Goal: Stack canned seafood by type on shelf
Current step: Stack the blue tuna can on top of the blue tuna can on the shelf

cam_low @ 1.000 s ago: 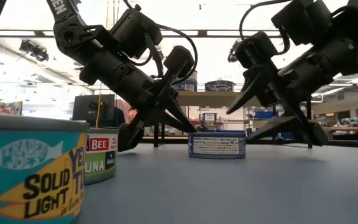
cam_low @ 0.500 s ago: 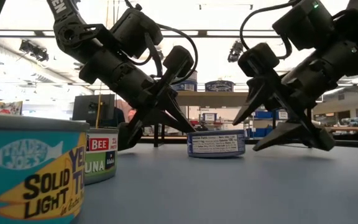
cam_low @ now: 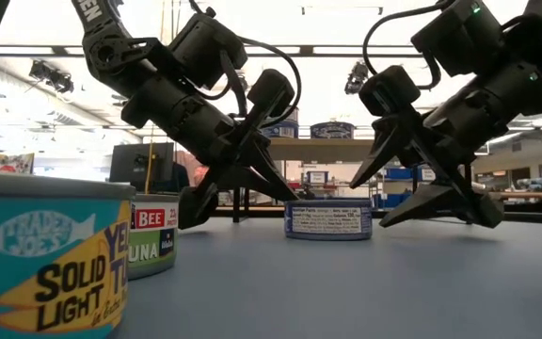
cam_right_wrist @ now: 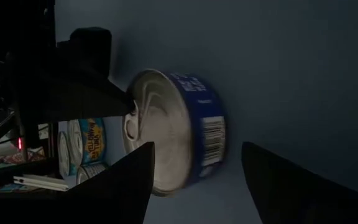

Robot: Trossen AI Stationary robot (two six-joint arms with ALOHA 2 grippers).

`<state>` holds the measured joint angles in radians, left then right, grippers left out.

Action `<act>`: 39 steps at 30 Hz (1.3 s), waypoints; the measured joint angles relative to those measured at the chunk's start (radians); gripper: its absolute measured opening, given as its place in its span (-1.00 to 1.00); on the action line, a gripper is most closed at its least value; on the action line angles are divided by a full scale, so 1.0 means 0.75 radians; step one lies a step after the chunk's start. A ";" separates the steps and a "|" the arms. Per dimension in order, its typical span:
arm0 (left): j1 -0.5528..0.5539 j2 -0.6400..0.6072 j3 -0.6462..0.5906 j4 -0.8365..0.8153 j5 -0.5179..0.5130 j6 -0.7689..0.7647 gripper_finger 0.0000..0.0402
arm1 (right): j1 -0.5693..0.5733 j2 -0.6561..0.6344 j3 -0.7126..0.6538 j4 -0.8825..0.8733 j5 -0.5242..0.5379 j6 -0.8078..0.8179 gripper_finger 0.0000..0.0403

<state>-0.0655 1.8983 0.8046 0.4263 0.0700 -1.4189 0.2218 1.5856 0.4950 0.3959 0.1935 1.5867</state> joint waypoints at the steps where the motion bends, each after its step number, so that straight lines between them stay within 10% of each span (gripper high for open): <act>1: 0.000 0.000 0.000 -0.004 0.002 0.000 -1.00 | -0.002 0.000 0.000 0.005 0.000 0.000 0.22; 39: 0.015 0.014 -0.043 0.063 0.009 0.002 -1.00 | -0.007 0.103 0.034 0.080 -0.019 0.003 0.22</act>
<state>-0.0543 1.9091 0.7723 0.4732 0.0765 -1.4177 0.2165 1.6628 0.5207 0.4562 0.1790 1.5891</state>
